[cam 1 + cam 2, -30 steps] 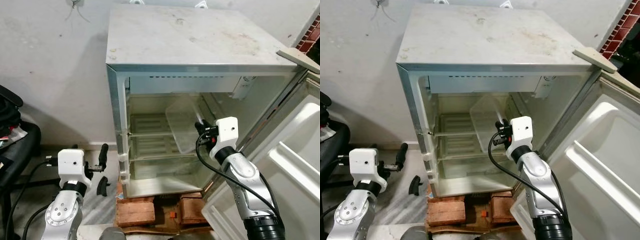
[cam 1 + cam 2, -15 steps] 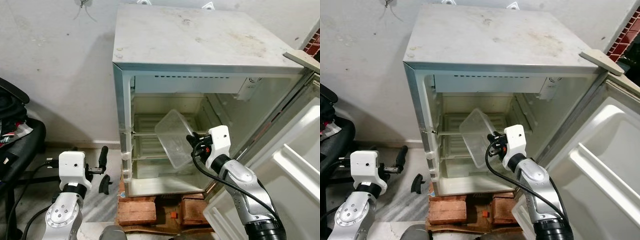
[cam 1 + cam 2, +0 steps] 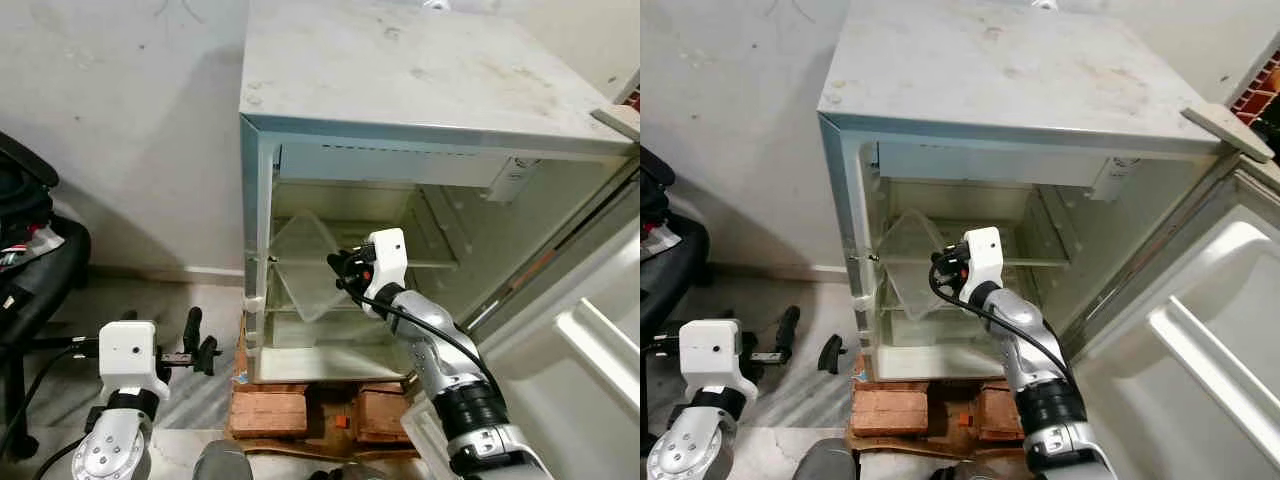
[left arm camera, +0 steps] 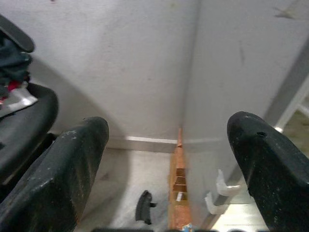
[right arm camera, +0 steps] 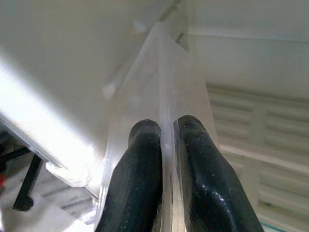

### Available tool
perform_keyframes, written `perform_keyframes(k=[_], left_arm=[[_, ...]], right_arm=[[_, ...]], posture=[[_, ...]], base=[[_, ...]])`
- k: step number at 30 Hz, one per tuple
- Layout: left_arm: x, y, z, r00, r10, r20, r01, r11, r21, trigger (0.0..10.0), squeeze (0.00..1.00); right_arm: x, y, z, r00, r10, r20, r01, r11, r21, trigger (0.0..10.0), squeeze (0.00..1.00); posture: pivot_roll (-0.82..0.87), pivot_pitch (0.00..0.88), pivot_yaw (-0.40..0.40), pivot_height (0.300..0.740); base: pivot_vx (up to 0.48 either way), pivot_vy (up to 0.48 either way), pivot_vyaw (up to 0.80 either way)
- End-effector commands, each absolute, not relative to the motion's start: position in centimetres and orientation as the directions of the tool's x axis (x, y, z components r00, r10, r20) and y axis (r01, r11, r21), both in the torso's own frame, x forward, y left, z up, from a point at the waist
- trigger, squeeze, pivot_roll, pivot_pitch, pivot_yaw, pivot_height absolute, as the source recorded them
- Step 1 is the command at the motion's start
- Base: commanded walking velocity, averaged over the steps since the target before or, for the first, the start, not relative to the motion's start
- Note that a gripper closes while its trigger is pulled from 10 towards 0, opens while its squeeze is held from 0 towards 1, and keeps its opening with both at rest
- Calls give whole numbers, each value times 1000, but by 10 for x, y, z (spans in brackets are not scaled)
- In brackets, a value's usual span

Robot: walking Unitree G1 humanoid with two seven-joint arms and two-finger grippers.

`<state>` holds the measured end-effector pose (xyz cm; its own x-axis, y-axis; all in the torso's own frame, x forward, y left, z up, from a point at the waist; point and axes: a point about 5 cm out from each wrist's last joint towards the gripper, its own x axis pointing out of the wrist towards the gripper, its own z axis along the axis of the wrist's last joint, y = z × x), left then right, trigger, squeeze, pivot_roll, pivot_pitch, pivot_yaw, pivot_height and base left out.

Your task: Restocking fridge

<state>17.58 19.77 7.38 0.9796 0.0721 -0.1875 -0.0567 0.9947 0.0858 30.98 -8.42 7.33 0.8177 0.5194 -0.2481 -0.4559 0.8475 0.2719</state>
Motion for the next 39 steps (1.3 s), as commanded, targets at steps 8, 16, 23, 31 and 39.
perform_keyframes(k=[8,16,23,31,39], left_arm=[[173,196,81,980,77,-184,-62,994,89,10000,0],[171,194,83,976,86,-200,-73,995,73,10000,0],[166,201,92,972,128,-196,-116,991,73,10000,0],[159,200,93,965,150,-214,-140,988,63,10000,0],[161,199,91,964,148,-220,-139,989,56,10000,0]], right_arm=[[337,-85,79,889,396,-231,-295,879,374,10000,0],[352,-69,84,902,362,-235,-223,857,464,10000,0],[365,-50,99,924,288,-250,-81,788,611,10000,0],[364,-31,102,925,229,-303,36,740,672,10000,0],[354,-3,99,896,277,-348,99,638,764,10000,1000]], posture=[[348,96,-136,740],[365,109,-140,740],[424,161,-152,740],[438,180,-171,740],[431,176,-177,740]], base=[[0,0,0],[0,0,0],[0,0,0],[0,0,0],[0,0,0]])
